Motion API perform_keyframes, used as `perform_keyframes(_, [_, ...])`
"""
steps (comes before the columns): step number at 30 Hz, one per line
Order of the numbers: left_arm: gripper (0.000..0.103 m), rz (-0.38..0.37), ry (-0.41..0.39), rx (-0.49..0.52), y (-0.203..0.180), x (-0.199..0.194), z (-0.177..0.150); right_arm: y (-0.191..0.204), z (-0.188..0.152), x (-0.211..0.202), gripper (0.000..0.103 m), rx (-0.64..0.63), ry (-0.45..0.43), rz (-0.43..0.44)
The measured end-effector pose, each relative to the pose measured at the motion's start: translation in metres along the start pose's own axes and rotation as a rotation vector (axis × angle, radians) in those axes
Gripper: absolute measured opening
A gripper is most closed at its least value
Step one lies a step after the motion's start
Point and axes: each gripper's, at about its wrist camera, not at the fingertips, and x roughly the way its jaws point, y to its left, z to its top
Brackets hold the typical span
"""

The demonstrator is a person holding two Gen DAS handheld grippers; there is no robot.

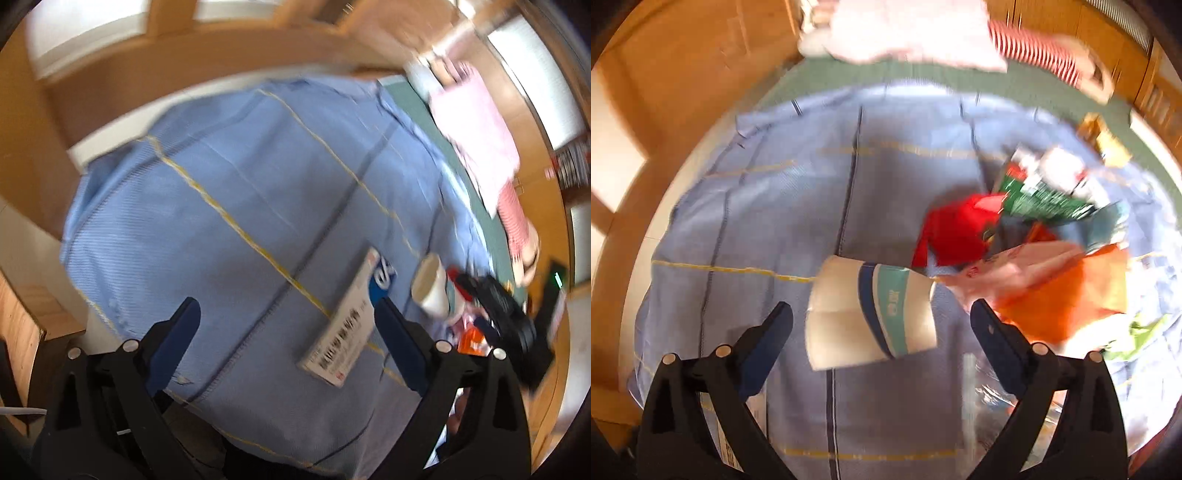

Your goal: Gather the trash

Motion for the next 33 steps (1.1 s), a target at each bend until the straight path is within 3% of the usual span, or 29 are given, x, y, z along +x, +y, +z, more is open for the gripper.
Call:
perform_keyframes(5, [0.095,0.007,0.04,0.071,-0.015,0.015,-0.003,0.033,-0.005,0.036,0.094,-0.045,0.071,-0.026])
perform_keyframes(6, [0.095,0.006,0.05,0.071,-0.015,0.017,-0.004,0.036,-0.01,0.034,0.085,-0.049,0.063,-0.031])
perform_keyframes(9, [0.095,-0.004,0.058,0.066,-0.015,0.02,-0.004,0.043,-0.017,0.035,0.083,-0.031,0.059,-0.003])
perform_keyframes(13, [0.095,0.001,0.059,0.109,-0.02,0.028,-0.003,0.034,-0.037,-0.003,0.083,-0.032,-0.016,0.006])
perform_keyframes(17, [0.094,0.029,0.074,0.241,-0.043,0.057,-0.01,0.008,-0.065,-0.068,0.083,0.069,-0.164,-0.005])
perform_keyframes(19, [0.073,0.049,0.101,0.335,-0.056,0.075,-0.021,-0.006,-0.082,-0.098,0.083,0.091,-0.207,0.039])
perform_keyframes(20, [0.073,0.065,0.098,0.37,-0.06,0.078,-0.025,-0.01,-0.088,-0.108,0.083,0.082,-0.22,0.047])
perform_keyframes(21, [0.065,0.091,0.069,0.415,-0.064,0.078,-0.031,-0.012,-0.092,-0.118,0.083,0.068,-0.233,0.054])
perform_keyframes(22, [0.048,0.104,0.048,0.448,-0.068,0.077,-0.034,-0.018,-0.101,-0.132,0.083,0.048,-0.249,0.066])
perform_keyframes(23, [0.043,0.103,0.045,0.473,-0.072,0.076,-0.036,-0.022,-0.106,-0.141,0.083,0.038,-0.256,0.077])
perform_keyframes(25, [0.04,0.077,0.036,0.475,-0.074,0.07,-0.038,-0.031,-0.117,-0.159,0.083,0.023,-0.281,0.096])
perform_keyframes(28, [0.039,0.01,-0.008,0.505,-0.082,0.054,-0.042,-0.049,-0.139,-0.188,0.083,-0.002,-0.329,0.057])
perform_keyframes(31, [0.039,-0.12,-0.048,0.557,-0.097,0.031,-0.054,-0.072,-0.157,-0.213,0.083,-0.005,-0.345,0.039])
perform_keyframes(33, [0.039,-0.256,-0.054,0.615,-0.11,0.013,-0.062,-0.092,-0.166,-0.225,0.083,-0.004,-0.348,0.025])
